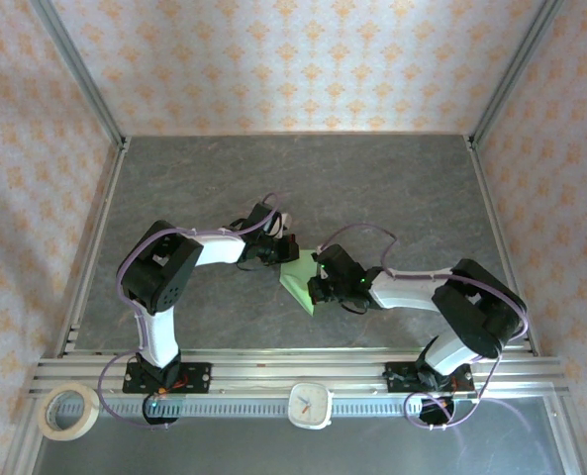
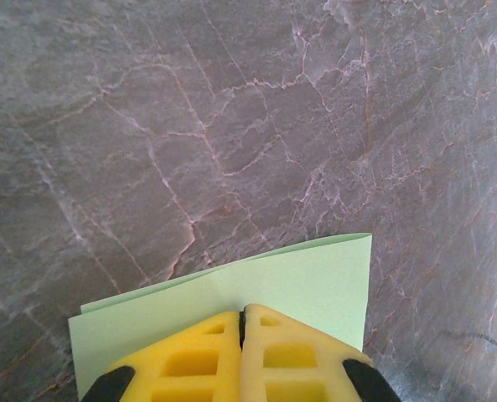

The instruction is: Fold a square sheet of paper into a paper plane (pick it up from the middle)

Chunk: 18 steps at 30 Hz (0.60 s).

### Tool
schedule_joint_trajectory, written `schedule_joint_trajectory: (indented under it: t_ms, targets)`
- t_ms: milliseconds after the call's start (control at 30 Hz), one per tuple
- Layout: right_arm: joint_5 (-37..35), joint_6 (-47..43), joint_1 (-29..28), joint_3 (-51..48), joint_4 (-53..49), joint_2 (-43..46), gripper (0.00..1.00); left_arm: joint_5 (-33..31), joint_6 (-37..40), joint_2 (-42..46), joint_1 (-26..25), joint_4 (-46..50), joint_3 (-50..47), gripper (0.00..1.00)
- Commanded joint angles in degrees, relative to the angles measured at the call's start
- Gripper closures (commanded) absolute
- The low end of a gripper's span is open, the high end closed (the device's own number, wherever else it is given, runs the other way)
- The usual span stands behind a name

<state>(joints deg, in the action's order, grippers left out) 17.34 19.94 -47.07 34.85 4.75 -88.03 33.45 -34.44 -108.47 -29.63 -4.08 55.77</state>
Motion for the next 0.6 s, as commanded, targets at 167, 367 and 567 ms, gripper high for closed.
schedule_joint_trajectory:
  t_ms: [167,367,567]
  targets:
    - [-1.39,0.37,0.14,0.68,-0.97,-1.32,0.99,-2.85,0.31,-1.56,-0.31,4.06,-0.12,1.0]
    - [-1.56,0.45,0.14,0.14,-0.54,-1.44,0.99,-3.87,1.64,-1.49,-0.28,6.78,4.65,1.0]
    - [-1.31,0.84,0.14,-0.62,0.64,-1.53,0.99,-4.96,1.66,1.64,-0.31,7.83,7.99,0.99]
